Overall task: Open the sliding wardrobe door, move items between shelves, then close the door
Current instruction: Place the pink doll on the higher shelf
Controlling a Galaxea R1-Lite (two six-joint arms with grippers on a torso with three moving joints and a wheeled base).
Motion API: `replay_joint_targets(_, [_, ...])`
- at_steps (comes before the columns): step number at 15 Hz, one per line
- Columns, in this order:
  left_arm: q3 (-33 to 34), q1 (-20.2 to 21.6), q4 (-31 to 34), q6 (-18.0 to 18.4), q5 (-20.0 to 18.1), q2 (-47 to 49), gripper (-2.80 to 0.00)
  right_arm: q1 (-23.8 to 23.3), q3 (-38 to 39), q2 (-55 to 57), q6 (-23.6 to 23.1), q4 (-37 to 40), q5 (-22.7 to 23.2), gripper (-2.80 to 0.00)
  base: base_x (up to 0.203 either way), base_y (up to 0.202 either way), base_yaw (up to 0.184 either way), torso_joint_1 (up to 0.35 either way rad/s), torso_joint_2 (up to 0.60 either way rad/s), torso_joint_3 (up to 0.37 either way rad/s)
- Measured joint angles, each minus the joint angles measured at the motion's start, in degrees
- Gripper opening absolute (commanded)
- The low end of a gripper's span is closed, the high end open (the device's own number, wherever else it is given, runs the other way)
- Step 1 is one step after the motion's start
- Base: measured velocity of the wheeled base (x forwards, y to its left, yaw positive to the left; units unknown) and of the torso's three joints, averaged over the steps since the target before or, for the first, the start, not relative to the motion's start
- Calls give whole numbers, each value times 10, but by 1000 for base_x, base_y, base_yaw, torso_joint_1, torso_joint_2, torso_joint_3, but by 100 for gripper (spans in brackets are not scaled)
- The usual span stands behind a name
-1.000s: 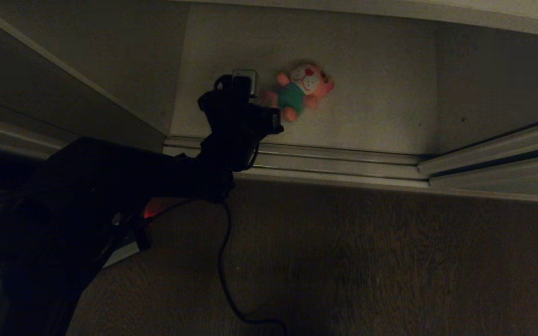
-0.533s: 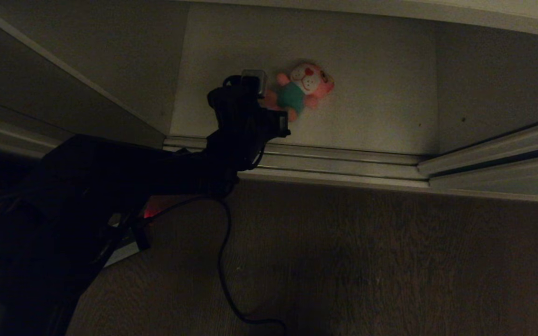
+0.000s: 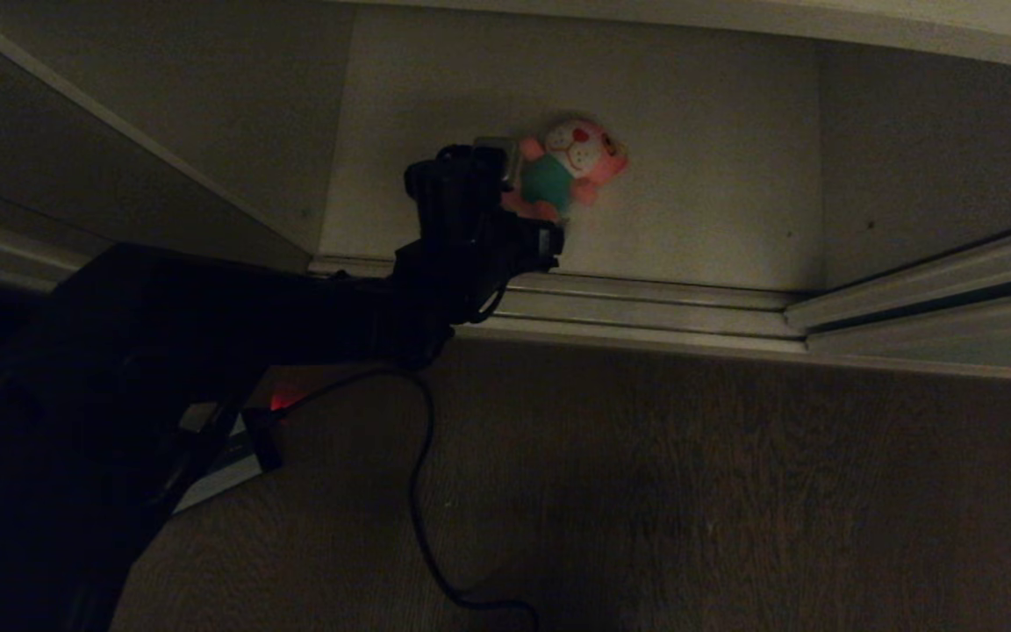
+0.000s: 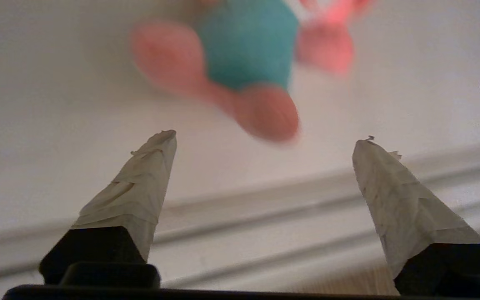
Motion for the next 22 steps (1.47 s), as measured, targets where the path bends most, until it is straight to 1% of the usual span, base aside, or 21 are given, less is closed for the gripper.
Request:
replay_joint_targets(1, [-5,0,22,-4,-2,-5,0,0,0,0,0,0,0,-280,0,0,0,0,0,0])
replay_joint_targets(4, [-41,0,90,-33,-7,-15,0,0,0,0,0,0,0,-280,0,0,0,0,0,0])
replay_joint_targets(8, [-47,0,106,-40,-7,-20,0,0,0,0,0,0,0,-280,0,0,0,0,0,0])
replay_joint_targets(11, [-47,0,113,-40,-5,-21,0,0,0,0,0,0,0,-280,0,0,0,0,0,0])
replay_joint_targets(17, [-46,0,104,-41,-1,-1,0,0,0,0,0,0,0,-280,0,0,0,0,0,0])
replay_joint_targets(20, [-47,-8,76,-42,0,14,0,0,0,0,0,0,0,-280,142,0,1,2,7,-2])
replay_joint_targets(22, [-47,-11,75,-44,1,22,0,0,0,0,0,0,0,-280,177,0,3,3,0,2])
